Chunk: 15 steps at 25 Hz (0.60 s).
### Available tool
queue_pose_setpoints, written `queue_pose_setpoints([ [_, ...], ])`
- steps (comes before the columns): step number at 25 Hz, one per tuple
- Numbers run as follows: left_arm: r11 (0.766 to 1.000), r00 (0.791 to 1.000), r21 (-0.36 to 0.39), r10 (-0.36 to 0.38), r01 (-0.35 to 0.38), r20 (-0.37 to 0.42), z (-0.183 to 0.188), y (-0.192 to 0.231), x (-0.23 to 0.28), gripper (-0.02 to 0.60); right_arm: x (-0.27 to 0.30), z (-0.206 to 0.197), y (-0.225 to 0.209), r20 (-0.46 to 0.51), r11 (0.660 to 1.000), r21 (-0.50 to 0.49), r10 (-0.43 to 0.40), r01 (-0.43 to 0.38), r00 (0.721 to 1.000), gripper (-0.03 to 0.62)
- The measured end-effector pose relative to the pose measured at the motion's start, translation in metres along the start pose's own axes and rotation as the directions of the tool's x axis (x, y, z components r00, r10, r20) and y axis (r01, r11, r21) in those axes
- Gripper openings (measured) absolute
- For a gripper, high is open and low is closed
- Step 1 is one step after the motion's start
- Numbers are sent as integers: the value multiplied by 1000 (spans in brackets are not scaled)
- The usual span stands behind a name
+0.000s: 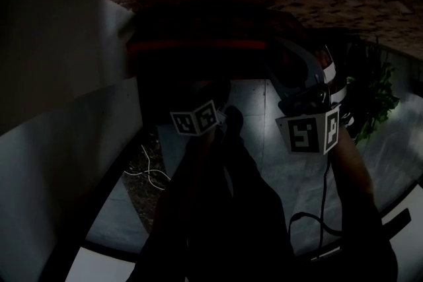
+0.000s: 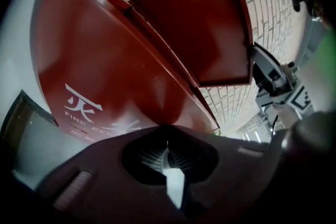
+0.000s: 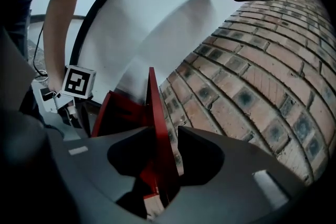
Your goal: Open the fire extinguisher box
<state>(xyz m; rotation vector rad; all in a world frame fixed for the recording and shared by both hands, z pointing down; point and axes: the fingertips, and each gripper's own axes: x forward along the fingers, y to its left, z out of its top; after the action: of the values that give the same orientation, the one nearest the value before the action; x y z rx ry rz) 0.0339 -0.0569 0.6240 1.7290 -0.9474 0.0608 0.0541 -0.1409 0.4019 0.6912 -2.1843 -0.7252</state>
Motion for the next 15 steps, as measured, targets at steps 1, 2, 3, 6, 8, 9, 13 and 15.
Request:
queue_pose_setpoints([
  [1, 1000, 1000, 1, 2, -2, -1, 0, 0, 0, 3, 1, 0, -3, 4, 1000, -5, -4, 4, 1000, 137],
  [2, 1000, 1000, 3, 5, -5, -3, 0, 1, 1, 3, 2, 0, -6, 7, 1000, -9, -8, 8, 1000, 137],
  [3, 1000, 1000, 6, 9, -9, -7, -1, 1, 1, 3, 4, -1, -10, 11, 1000, -13, -12, 12, 1000, 137],
  [6, 1000, 1000, 11, 19, -19, -18, -2, 1, 1, 3, 9, 0, -23, 21, 1000, -16, -24, 24, 999, 139],
  [8, 1000, 1000, 8, 20, -20, -19, -2, 1, 1, 2, 14, 0, -31, 25, 999, -21, -33, 33, 999, 142],
  [9, 1000, 1000, 5, 20, -20, -20, -2, 1, 1, 3, 16, -1, -35, 26, 999, -25, -37, 38, 999, 143],
  [13, 1000, 999, 0, 17, -17, -33, -2, 1, 1, 3, 26, -3, -49, 21, 998, -34, -54, 55, 998, 149],
  [15, 1000, 999, 0, 15, -15, -40, -2, 1, 1, 3, 31, -5, -55, 15, 997, -35, -62, 63, 998, 150],
])
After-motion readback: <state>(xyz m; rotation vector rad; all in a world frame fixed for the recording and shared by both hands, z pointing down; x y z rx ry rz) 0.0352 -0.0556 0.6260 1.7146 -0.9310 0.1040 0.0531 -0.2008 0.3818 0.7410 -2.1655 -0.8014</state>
